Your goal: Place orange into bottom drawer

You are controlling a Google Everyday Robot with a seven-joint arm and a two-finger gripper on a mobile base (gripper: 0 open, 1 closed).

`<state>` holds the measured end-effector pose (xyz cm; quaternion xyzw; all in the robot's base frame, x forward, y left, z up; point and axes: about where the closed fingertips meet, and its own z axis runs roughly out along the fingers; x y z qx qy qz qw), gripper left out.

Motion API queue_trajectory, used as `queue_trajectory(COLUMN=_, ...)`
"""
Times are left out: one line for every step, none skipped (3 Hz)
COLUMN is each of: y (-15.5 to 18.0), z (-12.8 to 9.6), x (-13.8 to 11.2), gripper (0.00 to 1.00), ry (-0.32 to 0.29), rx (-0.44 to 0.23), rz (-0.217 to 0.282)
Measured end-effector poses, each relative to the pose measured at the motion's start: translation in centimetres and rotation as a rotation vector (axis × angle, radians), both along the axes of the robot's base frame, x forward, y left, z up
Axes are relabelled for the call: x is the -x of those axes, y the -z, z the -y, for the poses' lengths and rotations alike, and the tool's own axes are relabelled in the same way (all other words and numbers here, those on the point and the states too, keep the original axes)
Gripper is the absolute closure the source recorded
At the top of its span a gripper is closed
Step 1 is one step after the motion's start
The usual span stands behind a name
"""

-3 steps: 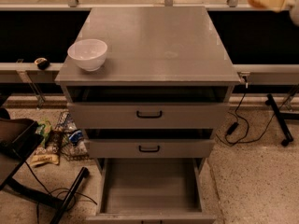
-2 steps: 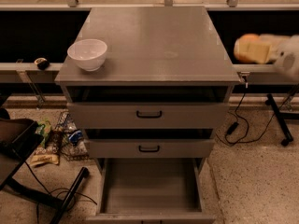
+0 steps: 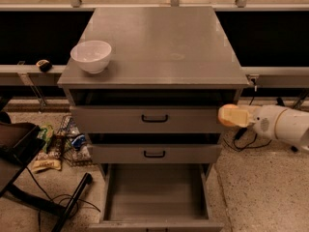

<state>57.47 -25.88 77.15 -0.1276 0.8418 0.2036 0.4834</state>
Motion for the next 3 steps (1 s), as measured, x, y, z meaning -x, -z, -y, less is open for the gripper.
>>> queue_trajectory(y=5.5, z=-1.0, x=0.3, gripper=1.00, ry=-0.040, rx=-0.039, rz=-0.079)
queue_trajectory(y=5.5, z=-1.0, x=0.3, gripper=1.00, ry=-0.040, rx=-0.039, rz=-0.079)
queue_trajectory(y=8.3, z=-3.1, x=0.1, gripper=1.00, ry=-0.061, rx=-0.067, rz=-0.117)
